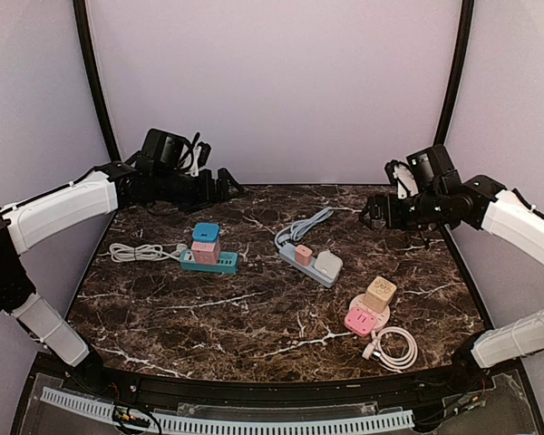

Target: Pull the plug off the socket

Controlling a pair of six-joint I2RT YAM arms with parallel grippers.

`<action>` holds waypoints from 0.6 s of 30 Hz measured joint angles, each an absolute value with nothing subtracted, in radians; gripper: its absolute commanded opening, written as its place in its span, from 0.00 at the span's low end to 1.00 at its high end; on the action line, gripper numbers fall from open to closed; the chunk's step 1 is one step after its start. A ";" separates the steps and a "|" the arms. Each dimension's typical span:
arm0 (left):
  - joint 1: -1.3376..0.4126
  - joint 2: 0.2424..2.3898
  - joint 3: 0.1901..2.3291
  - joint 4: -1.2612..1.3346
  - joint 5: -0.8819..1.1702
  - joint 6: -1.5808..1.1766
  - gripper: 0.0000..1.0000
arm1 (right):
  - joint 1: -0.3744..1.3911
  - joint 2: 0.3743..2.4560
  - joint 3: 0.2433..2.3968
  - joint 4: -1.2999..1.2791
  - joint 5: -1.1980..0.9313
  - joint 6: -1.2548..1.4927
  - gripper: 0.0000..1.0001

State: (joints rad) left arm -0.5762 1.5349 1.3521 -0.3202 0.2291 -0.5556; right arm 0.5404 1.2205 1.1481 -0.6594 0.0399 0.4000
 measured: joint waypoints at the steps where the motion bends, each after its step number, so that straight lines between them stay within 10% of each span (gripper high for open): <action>1: -0.576 1.535 1.350 -0.320 0.233 -0.558 0.99 | 0.540 1.217 1.134 -0.668 0.030 0.402 0.99; 18: -0.576 1.535 1.325 -0.286 0.279 -0.579 0.99 | 0.571 1.268 0.995 -0.759 -0.096 0.409 0.99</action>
